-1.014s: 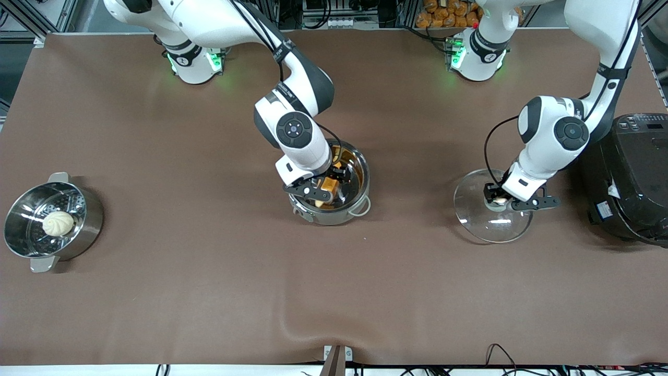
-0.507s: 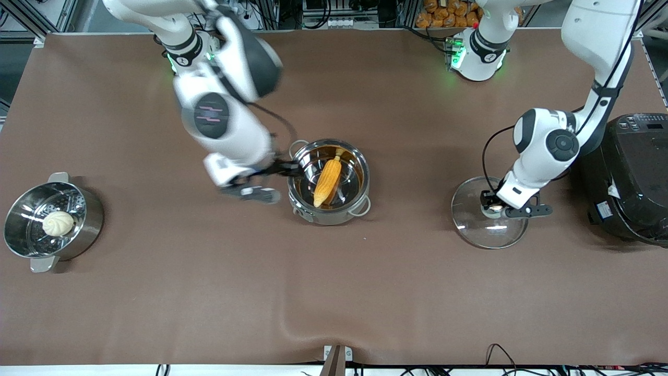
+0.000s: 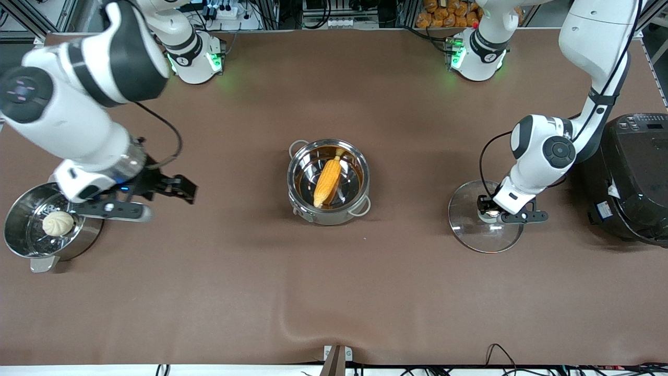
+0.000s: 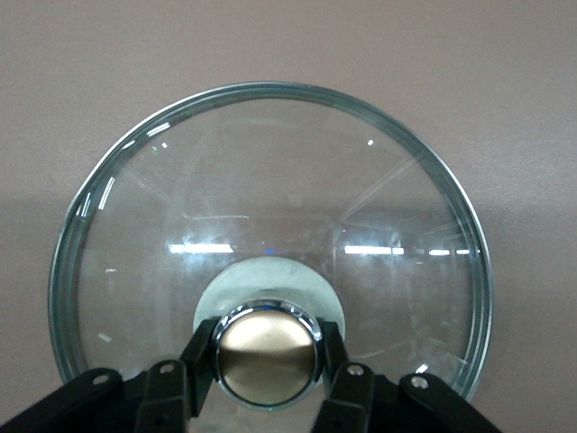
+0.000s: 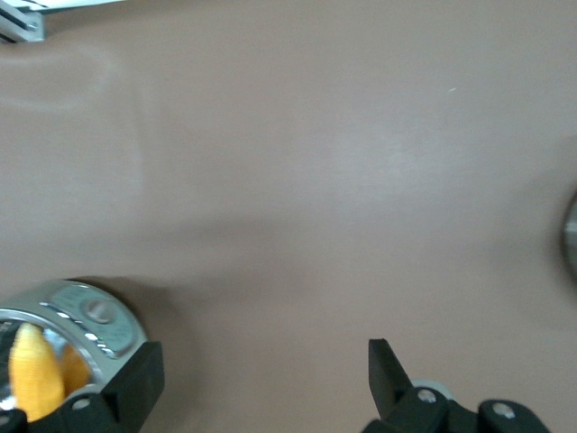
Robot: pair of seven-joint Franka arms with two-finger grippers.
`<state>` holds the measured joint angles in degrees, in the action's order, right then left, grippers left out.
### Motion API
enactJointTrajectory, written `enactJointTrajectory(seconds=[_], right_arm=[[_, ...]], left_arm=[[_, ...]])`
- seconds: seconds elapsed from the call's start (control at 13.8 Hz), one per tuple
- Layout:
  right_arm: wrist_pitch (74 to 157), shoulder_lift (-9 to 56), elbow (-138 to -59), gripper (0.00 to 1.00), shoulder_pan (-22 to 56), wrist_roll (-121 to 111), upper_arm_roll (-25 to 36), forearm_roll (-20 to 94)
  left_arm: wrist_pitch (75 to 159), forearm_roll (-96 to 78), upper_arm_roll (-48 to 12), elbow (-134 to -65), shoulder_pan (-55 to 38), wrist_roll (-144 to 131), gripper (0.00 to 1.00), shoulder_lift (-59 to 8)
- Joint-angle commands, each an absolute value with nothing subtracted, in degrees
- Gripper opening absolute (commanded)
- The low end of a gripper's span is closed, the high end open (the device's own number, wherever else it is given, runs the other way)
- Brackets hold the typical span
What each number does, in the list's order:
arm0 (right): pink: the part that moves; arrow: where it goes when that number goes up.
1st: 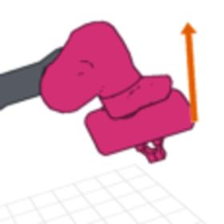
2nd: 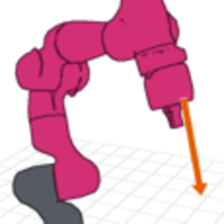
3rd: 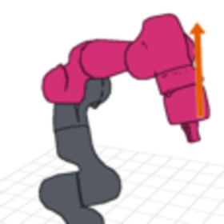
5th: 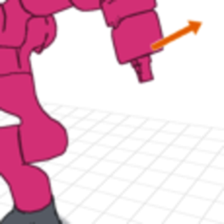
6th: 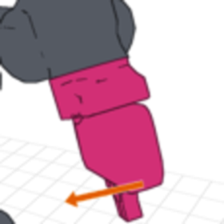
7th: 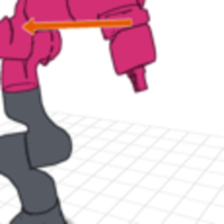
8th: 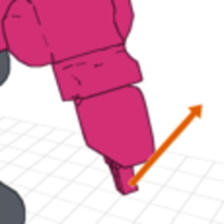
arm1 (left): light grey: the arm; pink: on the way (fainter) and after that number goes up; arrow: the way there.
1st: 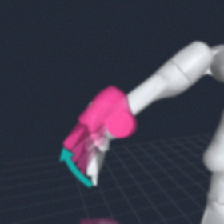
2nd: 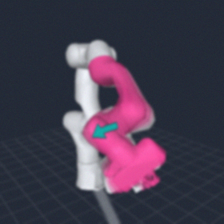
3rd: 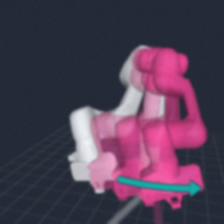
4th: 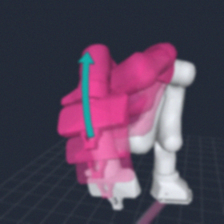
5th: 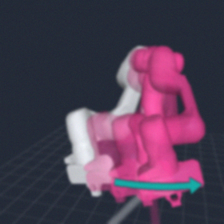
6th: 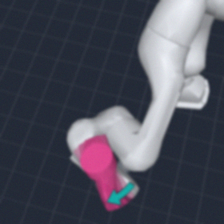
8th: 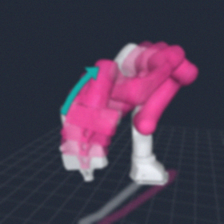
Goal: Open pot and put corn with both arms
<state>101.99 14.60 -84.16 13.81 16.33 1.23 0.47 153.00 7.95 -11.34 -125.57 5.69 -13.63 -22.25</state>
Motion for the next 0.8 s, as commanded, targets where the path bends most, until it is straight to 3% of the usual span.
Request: enactJointTrajectory(seconds=[0.0, 0.07, 0.14, 0.22, 0.43, 0.72], right_arm=[[96.72, 9.41, -88.42, 1.00, 6.79, 7.32, 0.18, -0.09], [93.37, 8.62, -87.72, 1.00, 5.29, 6.60, 0.26, 0.26], [90.64, 8.18, -86.41, 1.00, 3.27, 6.42, 0.26, 0.26], [87.40, 7.65, -85.18, 1.00, 1.51, 6.33, 0.26, 0.35], [85.87, 5.36, -84.64, 1.00, -1.49, 5.18, 0.35, 0.35], [88.32, 5.36, -84.64, 1.00, -1.93, 5.54, 0.18, -0.17]], left_arm=[[153.11, 9.23, -11.43, -124.45, 5.01, -13.80, 0.38, -23.03], [153.11, 9.23, -11.43, -124.45, 5.01, -13.71, 0.56, -23.03], [153.11, 9.23, -11.43, -124.45, 5.01, -13.62, 0.91, -22.94], [153.11, 9.32, -11.43, -124.45, 5.10, -13.54, 1.00, -22.77], [151.97, 9.23, -11.51, -124.28, 5.27, -13.89, 1.00, -19.88], [141.36, 8.27, -13.18, -122.53, 5.45, -13.71, 1.00, -9.61]])
